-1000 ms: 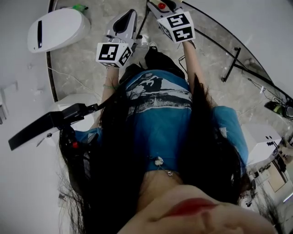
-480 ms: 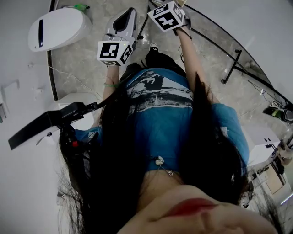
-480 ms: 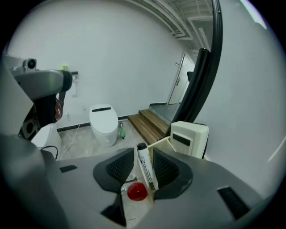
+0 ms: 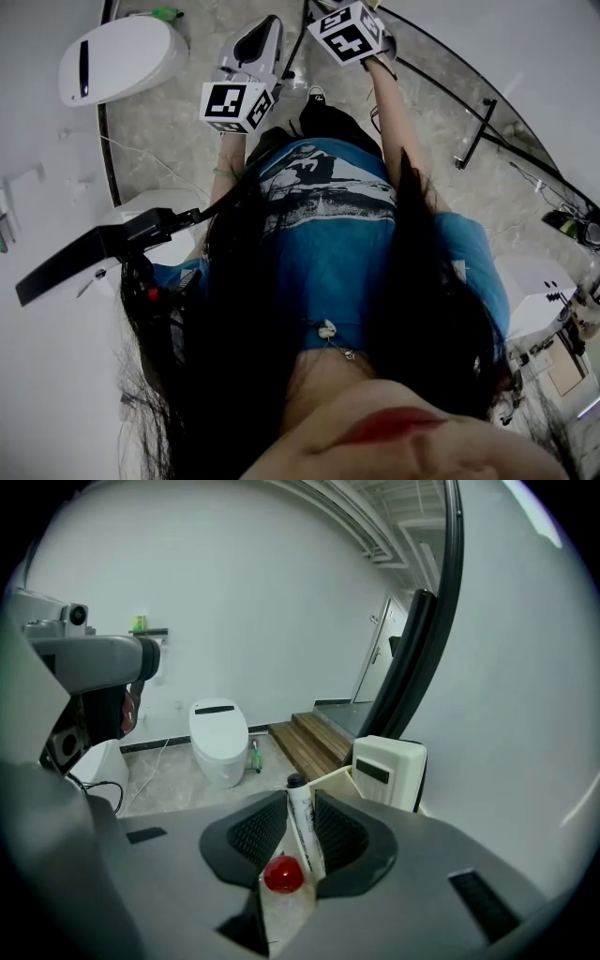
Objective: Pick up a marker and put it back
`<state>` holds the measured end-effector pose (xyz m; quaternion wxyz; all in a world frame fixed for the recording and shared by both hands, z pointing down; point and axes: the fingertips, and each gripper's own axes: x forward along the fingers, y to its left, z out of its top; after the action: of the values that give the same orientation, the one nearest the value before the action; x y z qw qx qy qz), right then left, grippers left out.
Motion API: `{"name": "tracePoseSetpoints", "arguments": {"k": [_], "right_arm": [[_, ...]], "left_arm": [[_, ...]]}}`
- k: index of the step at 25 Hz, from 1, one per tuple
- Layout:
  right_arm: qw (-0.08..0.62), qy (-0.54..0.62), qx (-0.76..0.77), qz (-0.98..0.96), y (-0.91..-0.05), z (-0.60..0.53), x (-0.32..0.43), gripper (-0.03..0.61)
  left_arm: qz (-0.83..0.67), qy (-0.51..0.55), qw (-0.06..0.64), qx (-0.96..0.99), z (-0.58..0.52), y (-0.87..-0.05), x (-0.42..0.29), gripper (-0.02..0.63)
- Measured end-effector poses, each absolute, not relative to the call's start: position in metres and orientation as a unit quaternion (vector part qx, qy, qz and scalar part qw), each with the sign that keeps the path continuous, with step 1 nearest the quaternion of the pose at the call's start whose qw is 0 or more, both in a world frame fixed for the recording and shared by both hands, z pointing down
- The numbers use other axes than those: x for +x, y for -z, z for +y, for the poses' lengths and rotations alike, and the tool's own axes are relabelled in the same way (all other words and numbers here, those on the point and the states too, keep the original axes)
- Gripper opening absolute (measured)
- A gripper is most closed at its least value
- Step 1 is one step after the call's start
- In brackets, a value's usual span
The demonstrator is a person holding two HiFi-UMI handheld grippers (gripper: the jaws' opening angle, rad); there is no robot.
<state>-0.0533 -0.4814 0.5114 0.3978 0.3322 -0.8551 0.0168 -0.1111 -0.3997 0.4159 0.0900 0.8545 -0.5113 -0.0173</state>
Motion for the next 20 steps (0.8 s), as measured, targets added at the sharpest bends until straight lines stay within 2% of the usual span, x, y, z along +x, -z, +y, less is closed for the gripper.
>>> {"name": "tracePoseSetpoints", "arguments": {"k": [3, 9, 20], "right_arm": [[0.379, 0.000, 0.340, -0.861, -0.500, -0.482, -0.052, 0.081], [0.281, -0.019, 0.374, -0.884, -0.448, -0.488, -0.047, 0.074], [0.095, -0.036, 0.454, -0.885, -0.354, -0.457, 0.007, 0.074]], "left_arm": [[-0.511, 0.017, 0.089, 0.855, -0.401, -0.416, -0.112, 0.003], [-0.508, 0.021, 0.089, 0.857, -0.403, -0.415, -0.110, 0.003], [-0.491, 0.015, 0.114, 0.864, -0.401, -0.423, -0.105, 0.002]]}}
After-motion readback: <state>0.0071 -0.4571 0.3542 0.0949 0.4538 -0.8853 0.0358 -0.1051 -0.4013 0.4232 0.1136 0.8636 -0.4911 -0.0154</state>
